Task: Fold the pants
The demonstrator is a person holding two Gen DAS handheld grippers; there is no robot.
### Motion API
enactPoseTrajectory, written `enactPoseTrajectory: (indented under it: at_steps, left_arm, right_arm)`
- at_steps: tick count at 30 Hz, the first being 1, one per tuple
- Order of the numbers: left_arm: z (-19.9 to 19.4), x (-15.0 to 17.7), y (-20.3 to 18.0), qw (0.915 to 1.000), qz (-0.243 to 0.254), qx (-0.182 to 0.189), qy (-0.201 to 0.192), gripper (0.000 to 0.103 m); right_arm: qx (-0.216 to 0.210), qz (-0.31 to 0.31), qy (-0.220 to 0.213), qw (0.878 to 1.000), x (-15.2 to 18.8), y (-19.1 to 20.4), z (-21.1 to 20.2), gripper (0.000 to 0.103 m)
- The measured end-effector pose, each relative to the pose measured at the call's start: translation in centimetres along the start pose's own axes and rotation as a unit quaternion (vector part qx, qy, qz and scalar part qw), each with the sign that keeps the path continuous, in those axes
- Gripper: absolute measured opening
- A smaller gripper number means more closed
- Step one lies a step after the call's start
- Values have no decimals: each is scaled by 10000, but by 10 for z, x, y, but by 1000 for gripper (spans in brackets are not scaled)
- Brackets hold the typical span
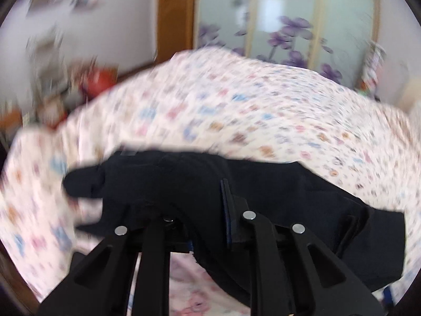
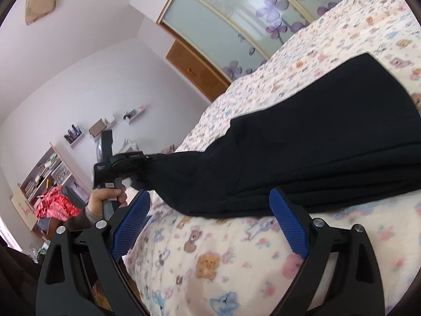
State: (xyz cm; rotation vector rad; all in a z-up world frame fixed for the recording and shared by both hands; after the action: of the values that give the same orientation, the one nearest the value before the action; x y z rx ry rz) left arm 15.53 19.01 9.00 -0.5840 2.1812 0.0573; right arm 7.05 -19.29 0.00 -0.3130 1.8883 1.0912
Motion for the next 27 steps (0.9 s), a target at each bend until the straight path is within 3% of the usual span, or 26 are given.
enactPoseTrajectory:
  at_steps: [5, 7, 10, 11, 13, 15, 17, 19, 22, 27]
  left_arm:
    - [-23, 11, -111, 9910, 1245, 387, -287, 14]
    - [-34, 39, -168, 9772, 1968, 717, -349, 14]
    - [-45, 102, -231, 9389, 3131, 1406, -264, 14]
    - [-48, 127, -246, 9213, 3521, 1645, -140, 14]
    - [-51, 193, -270, 8724, 4508, 1882, 154, 14]
    - [-43, 226, -273, 8560, 4867, 1734, 163, 15]
    - [-40, 232, -267, 8615, 4759, 1767, 122, 16]
    - [-39, 219, -259, 8772, 4352, 1997, 342, 17]
    - [-43, 214, -255, 8784, 4321, 2031, 194, 17]
    - [-43, 208, -237, 8964, 3752, 2333, 354, 25]
  right_arm:
    - [497, 72, -669, 9965, -15, -13, -27, 94]
    - [869, 63, -970, 9915, -21, -20, -42, 94]
    - [1492, 248, -1549, 9763, -28, -35, -72, 94]
    - [1715, 356, -1748, 9689, -29, -42, -84, 94]
    - [1942, 618, -1970, 9590, -29, -53, -97, 95]
    - [2017, 923, -2046, 9534, -26, -66, -103, 96]
    - [1944, 1142, -1978, 9540, -24, -74, -100, 96]
    - [1856, 1168, -1905, 9569, -23, -74, -94, 96]
    - [1616, 1194, -1828, 9624, -23, -75, -86, 96]
    - [1084, 1489, -1960, 9631, -23, -84, -93, 96]
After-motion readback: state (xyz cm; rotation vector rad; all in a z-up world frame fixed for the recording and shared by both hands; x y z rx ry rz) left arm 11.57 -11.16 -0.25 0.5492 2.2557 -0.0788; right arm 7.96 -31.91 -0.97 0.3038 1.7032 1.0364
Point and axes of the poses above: each gripper's, at about its wrist camera, not at the fingertips, and z roughly the way its jaws point, y to its left, x to its underside, the point moved 3 cm from there along z, roughly the way its jaws point, and after that the axes turned 11 degrees about -z, right-handed, at the moved point
